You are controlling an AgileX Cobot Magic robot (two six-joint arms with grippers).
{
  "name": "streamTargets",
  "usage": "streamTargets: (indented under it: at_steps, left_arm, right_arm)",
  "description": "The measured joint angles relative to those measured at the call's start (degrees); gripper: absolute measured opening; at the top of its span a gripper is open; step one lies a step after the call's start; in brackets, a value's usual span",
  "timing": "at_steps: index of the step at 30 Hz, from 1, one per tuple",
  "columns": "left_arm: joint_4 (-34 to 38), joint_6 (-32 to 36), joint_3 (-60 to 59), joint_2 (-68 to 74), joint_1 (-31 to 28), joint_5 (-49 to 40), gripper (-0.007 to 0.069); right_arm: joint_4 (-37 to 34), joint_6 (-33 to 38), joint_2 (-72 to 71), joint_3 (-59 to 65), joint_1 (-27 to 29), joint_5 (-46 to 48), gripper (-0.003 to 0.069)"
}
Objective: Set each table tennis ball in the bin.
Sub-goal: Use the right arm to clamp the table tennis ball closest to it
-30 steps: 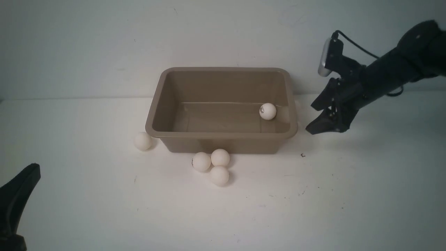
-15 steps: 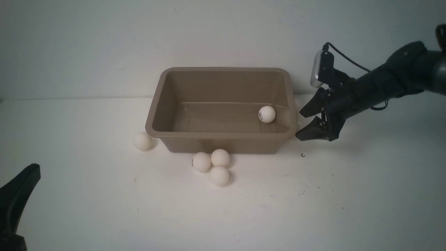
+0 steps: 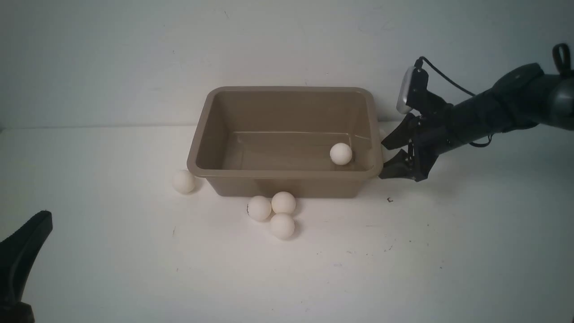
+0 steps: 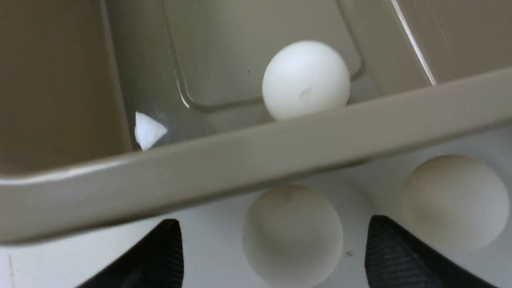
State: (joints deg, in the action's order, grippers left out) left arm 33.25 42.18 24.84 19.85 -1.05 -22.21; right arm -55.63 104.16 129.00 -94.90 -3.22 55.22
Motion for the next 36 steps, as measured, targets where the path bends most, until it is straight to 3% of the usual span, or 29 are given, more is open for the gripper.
streamTargets:
  at_steps: [9, 23, 28, 36]
  left_arm:
    - [0.00, 0.00, 0.00, 0.00, 0.00, 0.00, 0.0499]
    - [0.05, 0.01, 0.00, 0.00, 0.00, 0.00, 0.0499]
    - [0.05, 0.06, 0.00, 0.00, 0.00, 0.00, 0.0499]
    - [0.05, 0.42, 0.00, 0.00, 0.00, 0.00, 0.0499]
  right_arm:
    - [-1.48, 0.09, 1.09, 0.00, 0.00, -0.32, 0.0463]
    - [-1.41, -0.68, 2.88, 0.00, -1.31, -3.50, 0.0447]
    - [-1.76, -2.30, 2.88, 0.00, -1.59, -5.79, 0.0351]
    - [5.51, -7.27, -0.80, 0.00, 0.91, -7.82, 0.0353]
